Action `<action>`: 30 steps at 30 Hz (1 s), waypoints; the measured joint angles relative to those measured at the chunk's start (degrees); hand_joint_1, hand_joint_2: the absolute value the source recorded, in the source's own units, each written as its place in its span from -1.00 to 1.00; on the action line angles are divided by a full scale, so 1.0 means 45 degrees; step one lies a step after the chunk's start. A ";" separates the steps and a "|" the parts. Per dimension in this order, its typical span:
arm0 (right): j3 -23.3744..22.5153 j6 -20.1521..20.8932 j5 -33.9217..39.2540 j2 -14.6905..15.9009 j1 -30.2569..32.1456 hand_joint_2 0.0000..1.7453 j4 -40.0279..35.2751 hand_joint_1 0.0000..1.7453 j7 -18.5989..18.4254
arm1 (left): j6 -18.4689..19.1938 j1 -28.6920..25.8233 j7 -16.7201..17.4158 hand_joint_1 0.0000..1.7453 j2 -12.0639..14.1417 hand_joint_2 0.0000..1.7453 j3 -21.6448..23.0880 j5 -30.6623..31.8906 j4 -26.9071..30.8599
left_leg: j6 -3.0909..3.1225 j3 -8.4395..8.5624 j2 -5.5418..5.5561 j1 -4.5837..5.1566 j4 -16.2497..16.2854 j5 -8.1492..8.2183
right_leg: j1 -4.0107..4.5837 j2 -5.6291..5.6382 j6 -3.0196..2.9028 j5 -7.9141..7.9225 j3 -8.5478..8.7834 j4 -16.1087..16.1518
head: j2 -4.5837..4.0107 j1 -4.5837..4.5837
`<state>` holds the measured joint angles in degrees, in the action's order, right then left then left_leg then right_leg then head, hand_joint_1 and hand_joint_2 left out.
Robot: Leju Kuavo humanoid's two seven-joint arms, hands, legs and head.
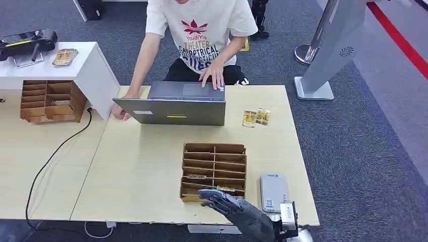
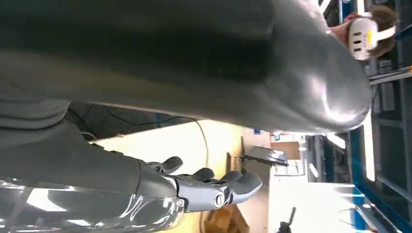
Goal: Pass the card to the sensor for recognition and then transmit it.
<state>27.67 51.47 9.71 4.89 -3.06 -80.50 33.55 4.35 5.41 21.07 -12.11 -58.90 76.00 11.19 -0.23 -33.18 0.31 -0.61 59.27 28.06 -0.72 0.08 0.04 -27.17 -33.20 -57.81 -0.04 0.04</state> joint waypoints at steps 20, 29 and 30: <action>0.1695 0.0447 -0.1098 0.1331 0.0168 -1.00 0.1437 -1.00 0.0500 | -0.0116 0.0001 0.0097 -1.00 0.0097 -1.00 -0.0029 0.0053 0.0000 | 0.0001 0.0001 -0.0001 0.0000 0.0000 0.0000 | 0.0000 0.0000 0.0001 0.0001 0.0005 0.0001 | 0.0000 -0.0004; 0.2385 -0.0306 -0.1817 0.2031 -0.0413 -1.00 0.2622 -1.00 0.0534 | -0.0112 0.0007 0.0097 -1.00 0.0102 -1.00 -0.0034 0.0049 0.0000 | 0.0001 0.0003 -0.0001 0.0002 0.0004 0.0000 | -0.0001 0.0000 0.0004 0.0003 0.0007 0.0001 | 0.0000 -0.0005; 0.2419 -0.0350 -0.1817 0.2055 -0.0457 -1.00 0.2818 -1.00 0.0549 | -0.0107 0.0007 0.0097 -1.00 0.0102 -1.00 -0.0034 0.0049 0.0000 | 0.0001 0.0003 -0.0001 0.0002 0.0005 0.0000 | -0.0001 0.0000 0.0004 0.0003 0.0006 0.0001 | 0.0000 -0.0004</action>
<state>38.56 49.90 1.53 14.14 -5.11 -67.82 36.02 3.87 5.44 21.51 -11.65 -59.06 76.22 11.19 -0.23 -33.17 0.31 -0.60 59.29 28.06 -0.72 0.08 0.06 -27.16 -33.17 -57.80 -0.04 0.02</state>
